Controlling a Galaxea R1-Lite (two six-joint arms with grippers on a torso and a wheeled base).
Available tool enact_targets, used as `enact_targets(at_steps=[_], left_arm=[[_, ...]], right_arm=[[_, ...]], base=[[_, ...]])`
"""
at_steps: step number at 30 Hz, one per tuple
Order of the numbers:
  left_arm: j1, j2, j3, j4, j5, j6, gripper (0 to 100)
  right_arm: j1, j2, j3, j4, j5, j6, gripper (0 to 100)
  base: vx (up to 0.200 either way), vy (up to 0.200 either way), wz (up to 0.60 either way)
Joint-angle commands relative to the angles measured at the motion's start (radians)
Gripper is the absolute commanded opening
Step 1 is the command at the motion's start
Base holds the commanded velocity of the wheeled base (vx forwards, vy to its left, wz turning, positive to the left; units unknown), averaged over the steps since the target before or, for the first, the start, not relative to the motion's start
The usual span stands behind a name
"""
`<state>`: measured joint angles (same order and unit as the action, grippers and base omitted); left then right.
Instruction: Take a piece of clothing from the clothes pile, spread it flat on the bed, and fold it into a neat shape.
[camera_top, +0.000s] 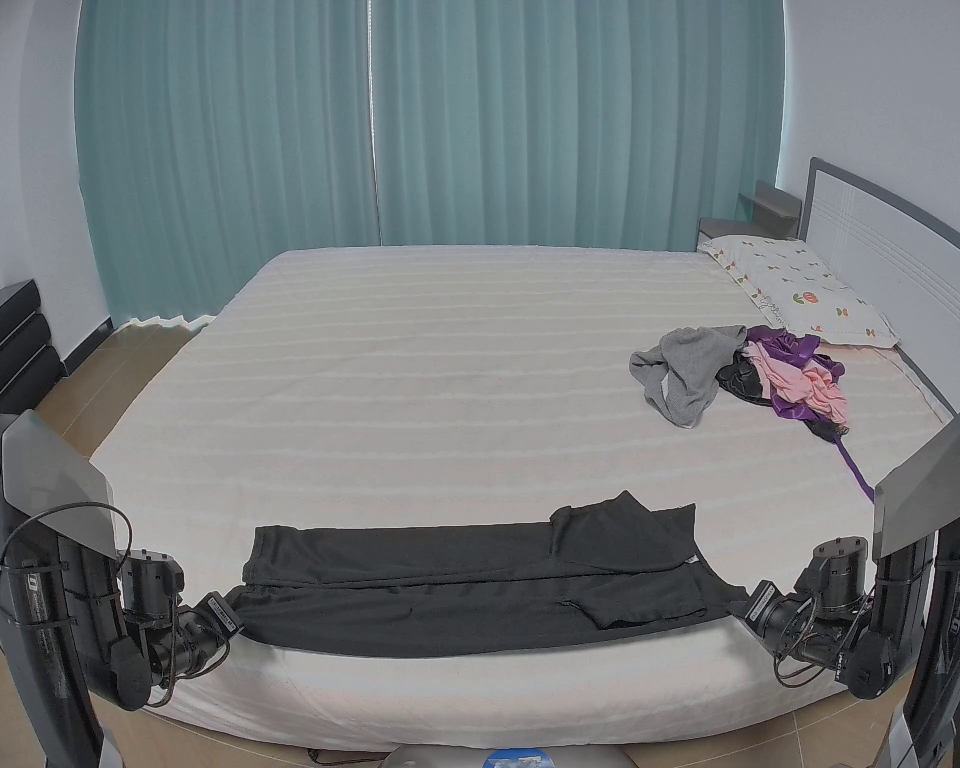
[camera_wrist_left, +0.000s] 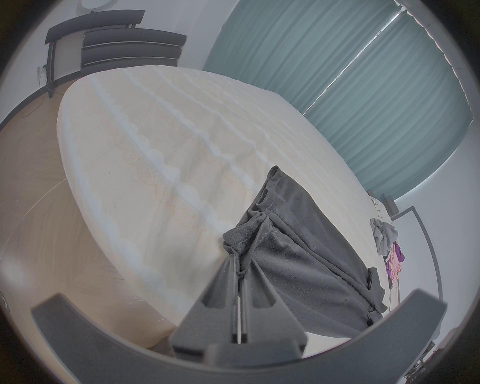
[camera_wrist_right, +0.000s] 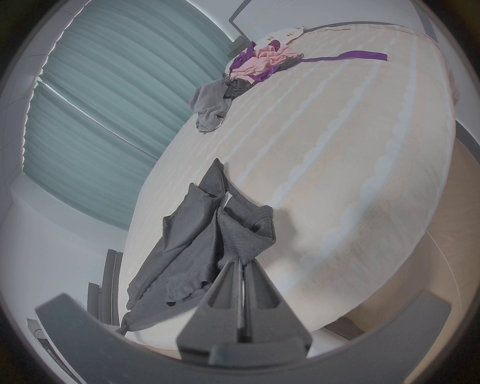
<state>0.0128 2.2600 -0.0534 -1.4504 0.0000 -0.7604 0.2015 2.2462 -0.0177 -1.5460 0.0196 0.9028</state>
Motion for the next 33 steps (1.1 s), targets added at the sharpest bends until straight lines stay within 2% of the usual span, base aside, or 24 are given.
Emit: enact_targets(at_steps=[1, 5, 12, 24, 25, 29, 33], left_arm=[[0.012, -0.011, 0.000, -0.001, 0.000, 0.012, 0], [0.018, -0.007, 0.004, -0.001, 0.000, 0.024, 0], [0.024, -0.002, 0.024, 0.005, 0.000, 0.079, 0], [0.016, 0.013, 0.047, -0.001, -0.002, 0.093, 0], [0.016, 0.013, 0.049, -0.001, -0.002, 0.101, 100], [0.019, 0.013, 0.050, -0.001, -0.002, 0.110, 100], [0.024, 0.007, 0.049, -0.001, -0.002, 0.110, 100]], right_arm=[[0.006, -0.023, 0.018, 0.043, 0.002, -0.018, 0], [0.047, -0.056, 0.018, 0.109, 0.002, -0.018, 0], [0.058, -0.062, 0.018, 0.184, 0.002, -0.056, 0], [0.056, -0.026, 0.018, 0.193, 0.002, -0.084, 0], [0.059, -0.020, 0.018, 0.193, 0.002, -0.084, 100], [0.055, -0.033, 0.018, 0.191, 0.000, -0.094, 100], [0.016, -0.082, 0.018, 0.191, -0.001, -0.124, 100]], base=[[0.000, 0.000, 0.00], [0.000, 0.000, 0.00], [0.000, 0.000, 0.00], [0.000, 0.000, 0.00], [0.000, 0.000, 0.00], [0.000, 0.000, 0.00], [0.000, 0.000, 0.00]])
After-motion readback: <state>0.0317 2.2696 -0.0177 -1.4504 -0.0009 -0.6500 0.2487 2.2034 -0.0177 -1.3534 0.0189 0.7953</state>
